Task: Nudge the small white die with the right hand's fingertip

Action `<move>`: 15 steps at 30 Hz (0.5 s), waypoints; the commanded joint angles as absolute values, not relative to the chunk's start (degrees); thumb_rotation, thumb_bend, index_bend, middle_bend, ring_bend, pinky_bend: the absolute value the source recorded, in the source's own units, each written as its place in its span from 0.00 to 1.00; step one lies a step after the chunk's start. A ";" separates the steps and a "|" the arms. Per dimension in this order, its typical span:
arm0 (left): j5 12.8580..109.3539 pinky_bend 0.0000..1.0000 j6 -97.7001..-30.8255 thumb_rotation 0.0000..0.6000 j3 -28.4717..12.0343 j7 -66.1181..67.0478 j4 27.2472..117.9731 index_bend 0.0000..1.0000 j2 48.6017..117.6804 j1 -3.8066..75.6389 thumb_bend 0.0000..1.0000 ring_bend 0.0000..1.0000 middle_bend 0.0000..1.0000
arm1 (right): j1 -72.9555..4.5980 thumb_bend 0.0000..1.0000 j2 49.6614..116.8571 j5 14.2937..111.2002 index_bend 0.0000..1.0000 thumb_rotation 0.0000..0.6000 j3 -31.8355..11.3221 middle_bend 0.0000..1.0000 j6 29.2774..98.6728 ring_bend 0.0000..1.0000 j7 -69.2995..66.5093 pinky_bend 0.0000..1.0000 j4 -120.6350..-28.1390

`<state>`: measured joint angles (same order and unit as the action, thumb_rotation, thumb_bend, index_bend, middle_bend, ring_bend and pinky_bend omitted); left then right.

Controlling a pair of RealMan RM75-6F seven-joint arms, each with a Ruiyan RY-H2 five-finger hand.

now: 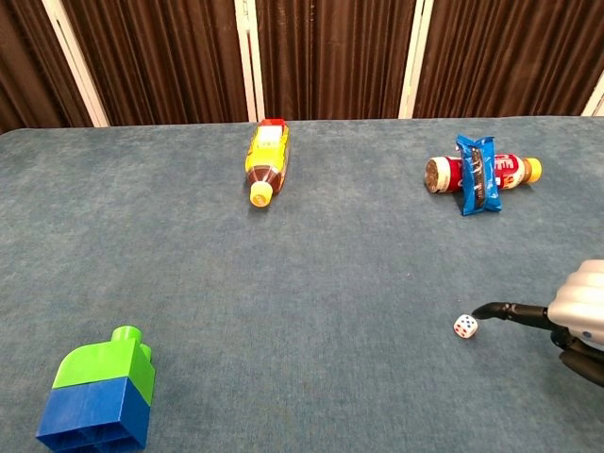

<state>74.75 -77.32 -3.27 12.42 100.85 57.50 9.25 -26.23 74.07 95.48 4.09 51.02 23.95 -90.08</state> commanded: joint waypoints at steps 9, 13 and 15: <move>74.42 0.00 -76.94 1.00 -3.23 12.83 100.75 0.00 57.69 9.39 0.00 0.00 0.00 | -27.06 0.67 75.27 94.30 0.00 1.00 4.56 0.77 50.38 0.72 25.88 1.00 -90.08; 74.30 0.00 -76.79 1.00 -3.25 13.03 100.68 0.00 57.81 9.49 0.00 0.00 0.00 | -27.31 0.67 75.73 93.48 0.00 1.00 4.60 0.77 50.21 0.72 26.04 1.00 -89.68; 74.29 0.00 -76.82 1.00 -3.25 13.10 100.68 0.00 57.83 9.49 0.00 0.00 0.00 | -27.42 0.67 75.82 93.07 0.00 1.00 4.61 0.77 50.12 0.72 26.14 1.00 -89.48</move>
<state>74.29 -76.82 -3.25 13.10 100.68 57.83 9.49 -27.37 75.77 93.15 4.61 50.16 26.10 -89.55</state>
